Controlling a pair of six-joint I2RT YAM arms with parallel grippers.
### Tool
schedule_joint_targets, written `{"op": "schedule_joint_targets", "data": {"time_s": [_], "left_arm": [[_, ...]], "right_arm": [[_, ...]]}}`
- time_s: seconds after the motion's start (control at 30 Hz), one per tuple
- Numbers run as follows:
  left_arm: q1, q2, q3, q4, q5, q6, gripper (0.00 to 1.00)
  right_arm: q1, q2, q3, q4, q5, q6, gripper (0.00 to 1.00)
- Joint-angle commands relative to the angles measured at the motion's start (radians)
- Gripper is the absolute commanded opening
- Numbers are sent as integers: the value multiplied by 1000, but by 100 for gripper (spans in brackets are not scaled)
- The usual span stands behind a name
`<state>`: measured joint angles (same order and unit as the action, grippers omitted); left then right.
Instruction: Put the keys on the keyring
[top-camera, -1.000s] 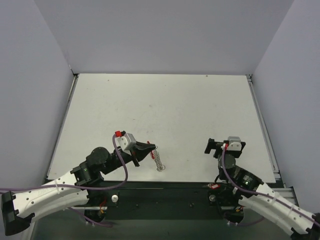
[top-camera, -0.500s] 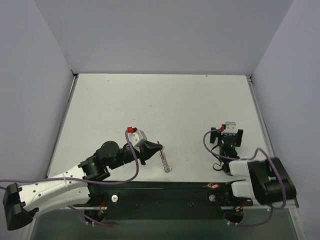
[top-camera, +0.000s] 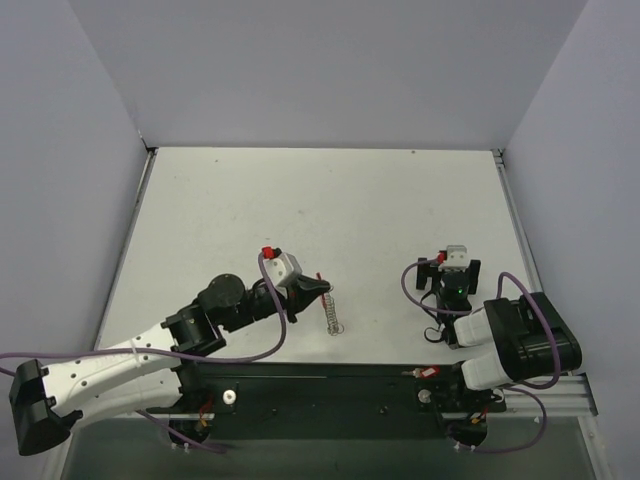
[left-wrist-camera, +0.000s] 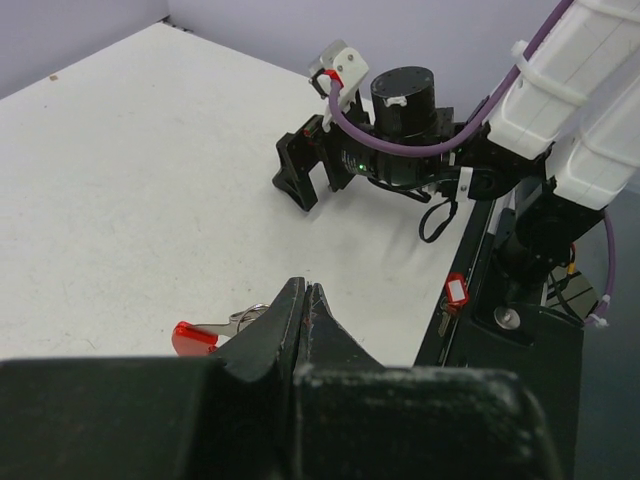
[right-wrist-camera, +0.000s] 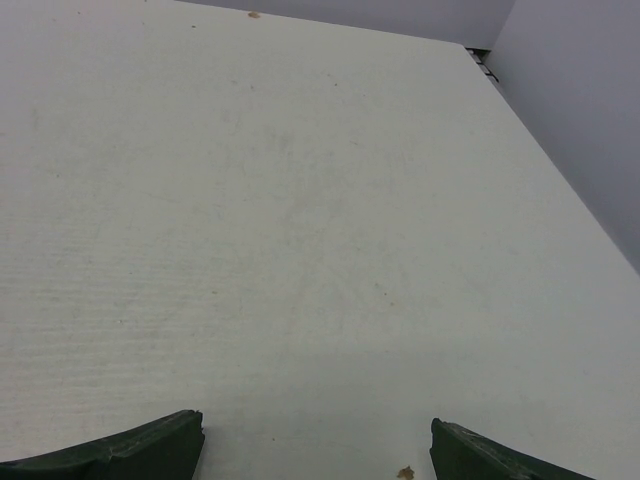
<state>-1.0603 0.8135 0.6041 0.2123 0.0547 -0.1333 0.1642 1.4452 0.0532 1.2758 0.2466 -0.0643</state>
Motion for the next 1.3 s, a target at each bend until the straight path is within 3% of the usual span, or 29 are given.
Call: {"op": "schedule_joint_targets", "data": {"time_s": [0.0,0.2,0.53,0.77,0.87,0.93,1.0,1.03,1.07,1.1,1.13,1.17,1.23,1.27], "left_arm": [[5,42,69,47,-15,27,0],[10,145,105,85,-33,34,0],[10,251,158,162,-36,18,0],[-1,285,296,49,-153,69,0],[-7,288,303,45,-194,80,0],[-7,294,290,78,-208,83,0],[-7,296,299,59,-208,95,0],[-9,296,302,52,-204,101,0],[-7,297,304,45,-201,104,0],[-6,294,303,38,-197,112,0],[-4,293,299,35,-196,115,0],[-3,293,293,32,-194,123,0],[0,285,283,36,-193,127,0],[2,282,277,38,-185,121,0]], "right_arm": [[-15,-28,57,108,23,40,100],[-98,-43,171,-134,-30,136,100],[-100,-43,169,-135,-33,136,100],[-112,-42,174,-151,-38,146,100],[-121,-46,165,-132,-182,101,100],[-124,-81,174,-154,-193,95,100],[-136,-158,210,-319,-341,74,100],[-138,-158,335,-422,-409,48,100],[-137,-148,431,-743,-456,29,100],[-135,-128,532,-886,-457,64,100],[-146,-67,753,-1008,-487,111,100],[-159,-36,857,-1250,-577,104,100],[-216,7,1067,-1349,-596,148,100],[-229,12,1150,-1472,-624,44,100]]}}
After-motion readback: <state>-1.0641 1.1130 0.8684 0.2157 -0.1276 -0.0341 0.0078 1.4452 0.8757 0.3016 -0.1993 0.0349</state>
